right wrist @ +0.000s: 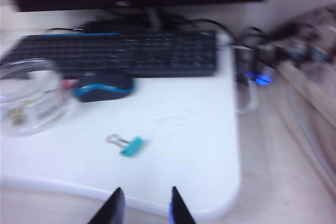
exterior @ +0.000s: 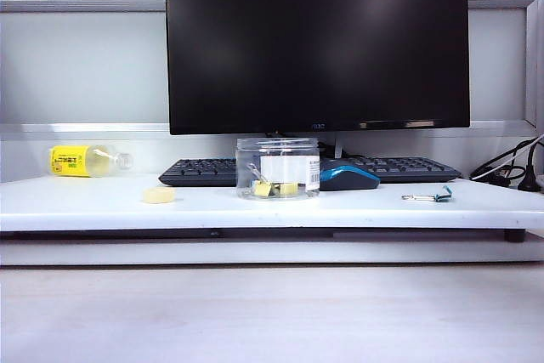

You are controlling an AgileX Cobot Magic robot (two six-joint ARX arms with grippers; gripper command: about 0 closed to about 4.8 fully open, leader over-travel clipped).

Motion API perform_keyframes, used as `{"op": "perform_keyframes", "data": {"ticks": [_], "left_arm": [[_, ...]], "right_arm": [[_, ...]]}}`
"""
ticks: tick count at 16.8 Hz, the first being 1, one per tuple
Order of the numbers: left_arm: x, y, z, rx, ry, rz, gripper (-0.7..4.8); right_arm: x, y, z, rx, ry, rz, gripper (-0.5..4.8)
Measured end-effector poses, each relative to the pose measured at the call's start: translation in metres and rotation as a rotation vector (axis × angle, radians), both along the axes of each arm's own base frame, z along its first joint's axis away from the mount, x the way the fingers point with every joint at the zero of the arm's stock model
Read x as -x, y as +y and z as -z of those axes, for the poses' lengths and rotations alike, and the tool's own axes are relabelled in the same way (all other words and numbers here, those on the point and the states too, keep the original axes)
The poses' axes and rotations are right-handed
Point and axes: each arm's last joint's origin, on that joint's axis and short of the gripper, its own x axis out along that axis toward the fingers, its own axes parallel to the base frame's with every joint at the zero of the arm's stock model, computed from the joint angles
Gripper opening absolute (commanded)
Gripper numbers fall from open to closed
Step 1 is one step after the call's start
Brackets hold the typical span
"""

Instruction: Pick up the clips with the largest number of clips of the same color on the table and place them in a round transparent plastic box.

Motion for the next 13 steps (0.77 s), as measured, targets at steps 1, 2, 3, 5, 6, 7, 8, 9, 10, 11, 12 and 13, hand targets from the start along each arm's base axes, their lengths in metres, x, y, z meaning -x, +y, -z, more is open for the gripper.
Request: {"op": "perform_keyframes", "data": {"ticks": [1,2,3,5,6,7,8,9,10,11,12,13], "left_arm": [[-0.003,-0.003,0.004,-0.022,-0.037,0.040,1.59],[-0.006,-0.006,0.006,-0.046,-0.105,0.087,1.59],[-0.007,-0.008,0.009,-0.070,-0.158,0.116,1.59],[-0.011,-0.011,0.016,-0.115,-0.195,0.132,1.59],[-0.013,-0.012,0.021,-0.130,-0.190,0.132,1.59],[-0.016,-0.014,0.030,-0.147,-0.166,0.135,1.59],[-0.018,-0.015,0.037,-0.161,-0.148,0.138,1.59],[-0.019,-0.015,0.041,-0.166,-0.140,0.139,1.59],[-0.020,-0.016,0.046,-0.173,-0.125,0.140,1.59],[-0.021,-0.017,0.051,-0.180,-0.112,0.142,1.57],[-0.022,-0.017,0.054,-0.184,-0.102,0.143,1.55],[-0.022,-0.018,0.056,-0.186,-0.099,0.142,1.52]], "right_arm": [[-0.002,0.000,0.003,-0.030,0.002,0.025,1.17],[-0.004,0.000,0.005,-0.059,-0.023,0.030,1.17],[-0.005,0.001,0.003,-0.074,-0.059,0.029,1.17],[-0.008,0.002,0.004,-0.103,-0.144,0.027,1.16],[-0.010,0.002,0.006,-0.110,-0.167,0.026,1.17],[-0.011,0.002,0.008,-0.115,-0.184,0.026,1.17],[-0.012,0.003,0.012,-0.113,-0.180,0.026,1.17],[-0.013,0.003,0.016,-0.108,-0.171,0.026,1.17],[-0.014,0.004,0.023,-0.101,-0.154,0.026,1.16],[-0.015,0.004,0.028,-0.095,-0.138,0.027,1.16],[-0.017,0.004,0.035,-0.079,-0.119,0.031,1.16],[-0.017,0.004,0.040,-0.053,-0.106,0.048,1.16]]}}
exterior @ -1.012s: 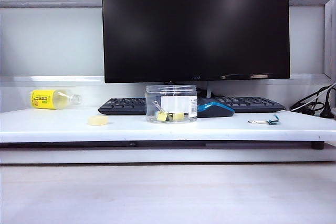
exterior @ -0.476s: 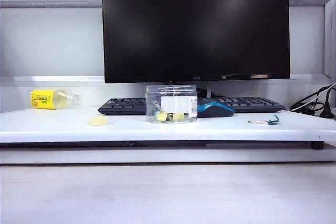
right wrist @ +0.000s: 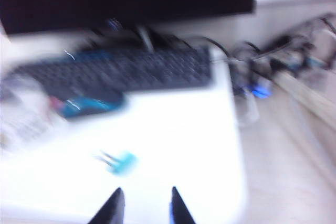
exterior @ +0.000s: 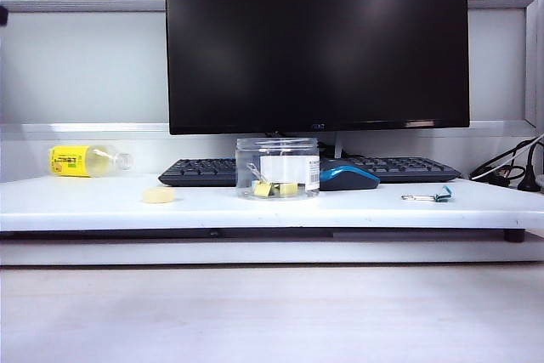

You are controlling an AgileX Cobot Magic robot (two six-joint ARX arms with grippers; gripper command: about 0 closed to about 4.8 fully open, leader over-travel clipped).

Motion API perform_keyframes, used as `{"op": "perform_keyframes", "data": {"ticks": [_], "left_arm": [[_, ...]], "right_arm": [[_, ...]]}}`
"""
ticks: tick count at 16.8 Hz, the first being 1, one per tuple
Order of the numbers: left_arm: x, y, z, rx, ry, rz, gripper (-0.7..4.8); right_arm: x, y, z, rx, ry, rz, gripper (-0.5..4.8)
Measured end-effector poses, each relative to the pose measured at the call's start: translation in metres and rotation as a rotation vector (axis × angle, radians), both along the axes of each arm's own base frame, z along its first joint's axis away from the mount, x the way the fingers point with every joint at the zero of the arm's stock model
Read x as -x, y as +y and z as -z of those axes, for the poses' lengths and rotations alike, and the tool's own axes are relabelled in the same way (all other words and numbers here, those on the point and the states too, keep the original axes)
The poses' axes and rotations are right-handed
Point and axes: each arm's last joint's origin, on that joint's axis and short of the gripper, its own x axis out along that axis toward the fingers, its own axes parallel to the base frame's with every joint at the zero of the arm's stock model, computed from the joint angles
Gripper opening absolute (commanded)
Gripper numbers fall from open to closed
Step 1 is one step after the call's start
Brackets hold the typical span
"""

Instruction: Pick up the clips with the largest number of clips of the same color on the table and place them in a round transparent plastic box.

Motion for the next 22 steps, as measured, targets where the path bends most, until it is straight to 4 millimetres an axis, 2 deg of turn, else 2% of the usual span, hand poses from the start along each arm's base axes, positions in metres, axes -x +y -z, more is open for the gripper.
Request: {"op": "perform_keyframes", "data": {"ticks": [4,13,16,22], "left_arm": [[-0.004,-0.001,0.015,-0.027,0.037,-0.037,1.52],[-0.008,-0.003,0.040,-0.077,0.092,-0.060,1.52],[-0.009,-0.003,0.043,-0.083,0.098,-0.060,1.52],[-0.009,-0.003,0.043,-0.089,0.094,-0.059,1.52]], "right_arm": [[0.000,-0.002,0.000,0.112,-0.011,0.071,1.02],[0.000,-0.001,0.006,0.165,0.037,0.013,1.03],[0.001,0.002,0.010,0.171,0.067,-0.065,1.03],[0.002,0.001,0.018,0.193,0.157,-0.084,1.03]]}}
